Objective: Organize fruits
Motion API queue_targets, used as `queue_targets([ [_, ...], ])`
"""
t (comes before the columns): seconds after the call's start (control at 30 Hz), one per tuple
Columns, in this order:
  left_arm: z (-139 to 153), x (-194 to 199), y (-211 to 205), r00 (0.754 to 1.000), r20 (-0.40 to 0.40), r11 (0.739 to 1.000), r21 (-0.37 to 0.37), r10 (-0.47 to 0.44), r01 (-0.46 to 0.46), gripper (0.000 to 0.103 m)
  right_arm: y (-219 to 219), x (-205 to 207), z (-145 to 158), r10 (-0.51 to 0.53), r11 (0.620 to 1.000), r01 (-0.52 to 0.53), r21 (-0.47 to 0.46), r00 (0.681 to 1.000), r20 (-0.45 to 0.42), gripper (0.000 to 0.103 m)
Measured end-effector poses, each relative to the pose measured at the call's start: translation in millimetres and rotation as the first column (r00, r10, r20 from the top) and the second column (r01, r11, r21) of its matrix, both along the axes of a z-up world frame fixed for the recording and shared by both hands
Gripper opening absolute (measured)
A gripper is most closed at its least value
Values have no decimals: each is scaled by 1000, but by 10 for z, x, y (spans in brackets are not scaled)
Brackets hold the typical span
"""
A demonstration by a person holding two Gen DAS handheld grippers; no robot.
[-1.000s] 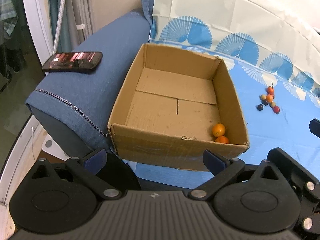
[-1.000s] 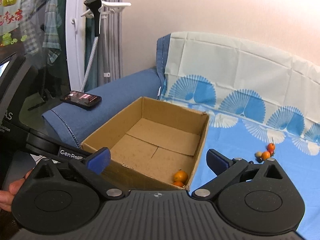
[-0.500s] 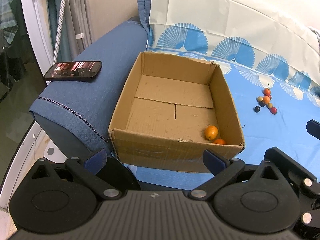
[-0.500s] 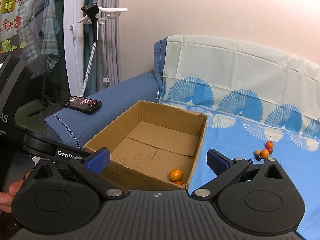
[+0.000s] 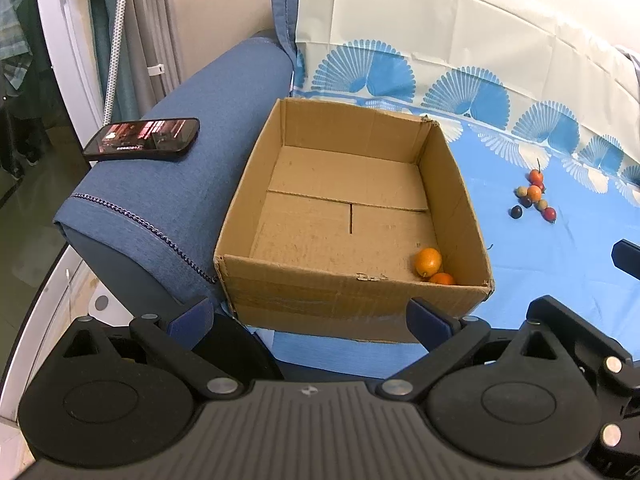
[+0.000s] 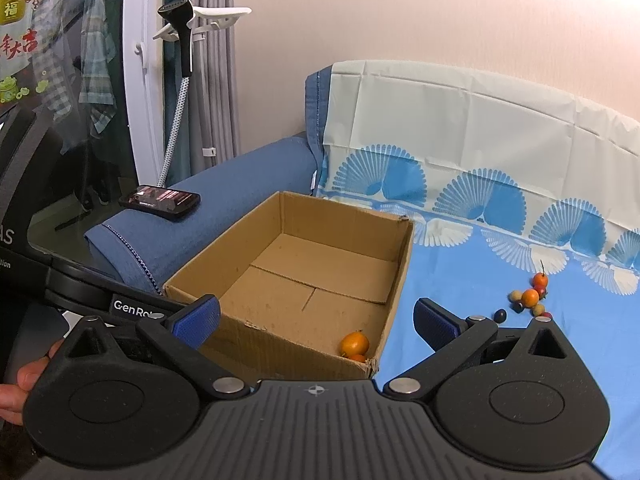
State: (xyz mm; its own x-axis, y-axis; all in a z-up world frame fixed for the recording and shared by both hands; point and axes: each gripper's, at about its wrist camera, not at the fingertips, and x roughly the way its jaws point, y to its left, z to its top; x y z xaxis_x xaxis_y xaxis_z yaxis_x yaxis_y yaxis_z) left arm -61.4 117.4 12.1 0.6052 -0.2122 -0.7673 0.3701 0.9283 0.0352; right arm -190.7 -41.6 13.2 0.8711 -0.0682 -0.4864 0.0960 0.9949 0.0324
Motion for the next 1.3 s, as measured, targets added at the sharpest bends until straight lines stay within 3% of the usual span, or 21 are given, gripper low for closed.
queue_targets([
  [1.3, -101, 185, -189, 999, -25, 999, 37, -26, 27, 103, -168, 146, -151, -42, 998, 43, 38, 998, -45, 102],
])
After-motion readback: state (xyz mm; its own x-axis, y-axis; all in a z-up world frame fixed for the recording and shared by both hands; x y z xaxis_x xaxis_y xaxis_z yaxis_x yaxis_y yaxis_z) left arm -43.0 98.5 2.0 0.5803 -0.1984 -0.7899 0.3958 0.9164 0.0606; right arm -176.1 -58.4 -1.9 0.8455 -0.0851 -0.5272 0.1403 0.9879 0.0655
